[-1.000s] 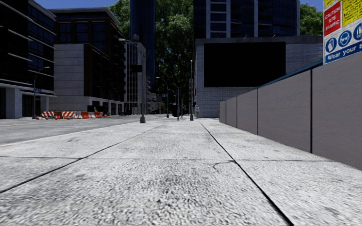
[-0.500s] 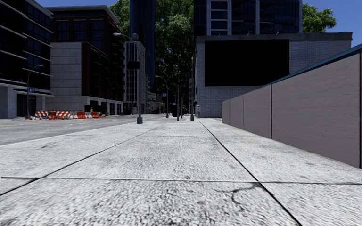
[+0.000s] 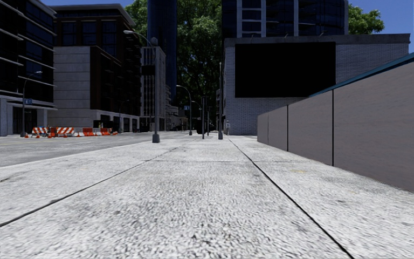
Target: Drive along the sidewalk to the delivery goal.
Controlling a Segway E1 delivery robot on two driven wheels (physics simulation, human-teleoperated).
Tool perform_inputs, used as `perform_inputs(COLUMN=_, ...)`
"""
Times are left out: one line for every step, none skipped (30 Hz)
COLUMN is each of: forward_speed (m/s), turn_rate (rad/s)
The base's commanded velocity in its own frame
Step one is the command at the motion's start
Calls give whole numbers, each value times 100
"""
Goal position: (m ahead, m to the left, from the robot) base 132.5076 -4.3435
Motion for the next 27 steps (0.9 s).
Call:
perform_inputs(forward_speed=195, turn_rate=0)
perform_inputs(forward_speed=195, turn_rate=0)
perform_inputs(forward_speed=195, turn_rate=0)
perform_inputs(forward_speed=195, turn_rate=0)
perform_inputs(forward_speed=195, turn_rate=0)
perform_inputs(forward_speed=195, turn_rate=0)
perform_inputs(forward_speed=195, turn_rate=0)
perform_inputs(forward_speed=195, turn_rate=0)
perform_inputs(forward_speed=195, turn_rate=0)
perform_inputs(forward_speed=195, turn_rate=0)
perform_inputs(forward_speed=195, turn_rate=0)
perform_inputs(forward_speed=195, turn_rate=0)
perform_inputs(forward_speed=195, turn_rate=0)
perform_inputs(forward_speed=195, turn_rate=0)
perform_inputs(forward_speed=195, turn_rate=0)
perform_inputs(forward_speed=195, turn_rate=0)
perform_inputs(forward_speed=195, turn_rate=0)
perform_inputs(forward_speed=195, turn_rate=0)
perform_inputs(forward_speed=195, turn_rate=0)
perform_inputs(forward_speed=195, turn_rate=0)
perform_inputs(forward_speed=195, turn_rate=0)
perform_inputs(forward_speed=195, turn_rate=0)
perform_inputs(forward_speed=195, turn_rate=0)
perform_inputs(forward_speed=195, turn_rate=0)
perform_inputs(forward_speed=195, turn_rate=0)
perform_inputs(forward_speed=195, turn_rate=0)
perform_inputs(forward_speed=195, turn_rate=0)
